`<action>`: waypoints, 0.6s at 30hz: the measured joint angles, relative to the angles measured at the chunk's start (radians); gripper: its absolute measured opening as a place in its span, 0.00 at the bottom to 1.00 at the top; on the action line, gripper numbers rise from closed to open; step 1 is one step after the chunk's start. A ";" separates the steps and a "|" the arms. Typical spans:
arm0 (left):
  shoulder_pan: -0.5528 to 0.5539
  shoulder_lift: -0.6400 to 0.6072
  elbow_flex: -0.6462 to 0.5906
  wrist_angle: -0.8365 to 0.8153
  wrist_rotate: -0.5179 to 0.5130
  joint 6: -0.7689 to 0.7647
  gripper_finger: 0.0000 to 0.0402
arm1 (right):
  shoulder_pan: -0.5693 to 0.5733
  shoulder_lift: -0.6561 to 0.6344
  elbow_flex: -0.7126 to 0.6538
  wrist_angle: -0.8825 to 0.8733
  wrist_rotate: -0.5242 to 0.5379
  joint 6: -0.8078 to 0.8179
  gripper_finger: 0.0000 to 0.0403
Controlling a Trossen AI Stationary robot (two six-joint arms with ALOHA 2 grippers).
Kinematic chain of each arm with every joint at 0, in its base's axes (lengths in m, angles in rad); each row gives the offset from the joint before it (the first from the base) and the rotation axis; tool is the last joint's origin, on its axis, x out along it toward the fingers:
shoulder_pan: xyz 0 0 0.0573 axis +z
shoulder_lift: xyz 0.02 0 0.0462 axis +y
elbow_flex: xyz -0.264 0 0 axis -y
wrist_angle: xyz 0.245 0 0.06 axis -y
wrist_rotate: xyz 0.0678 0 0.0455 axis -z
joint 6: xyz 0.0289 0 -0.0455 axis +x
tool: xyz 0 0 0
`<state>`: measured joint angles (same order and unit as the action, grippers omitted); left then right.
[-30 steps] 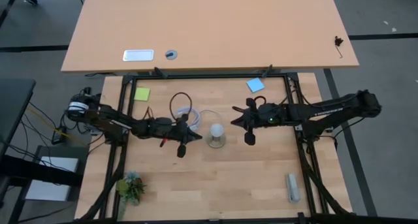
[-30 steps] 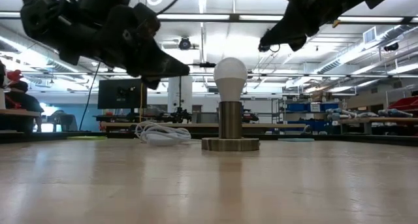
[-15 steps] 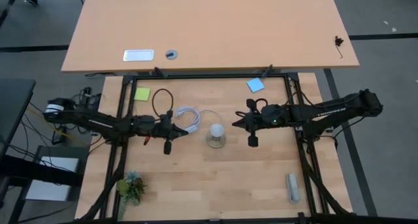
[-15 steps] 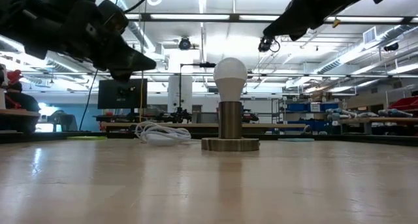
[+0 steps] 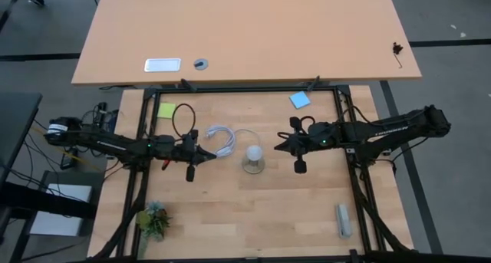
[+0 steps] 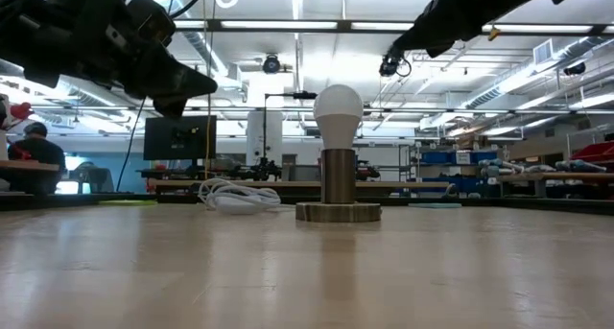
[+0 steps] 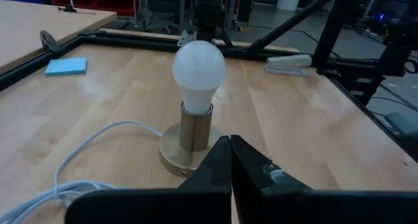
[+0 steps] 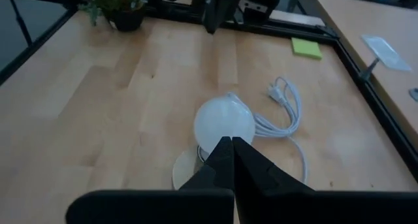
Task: Screw lightbulb
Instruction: Remove the light bulb from the lamp
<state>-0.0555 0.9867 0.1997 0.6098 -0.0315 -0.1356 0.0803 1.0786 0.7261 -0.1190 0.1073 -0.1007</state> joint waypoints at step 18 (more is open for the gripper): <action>0.004 0.000 0.000 0.033 0.000 0.001 0.00 | -0.061 0.000 -0.115 0.232 -0.093 -0.006 0.01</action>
<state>-0.0517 0.9871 0.1997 0.6433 -0.0316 -0.1349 0.0191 1.0790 0.6116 0.1126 0.0147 -0.1063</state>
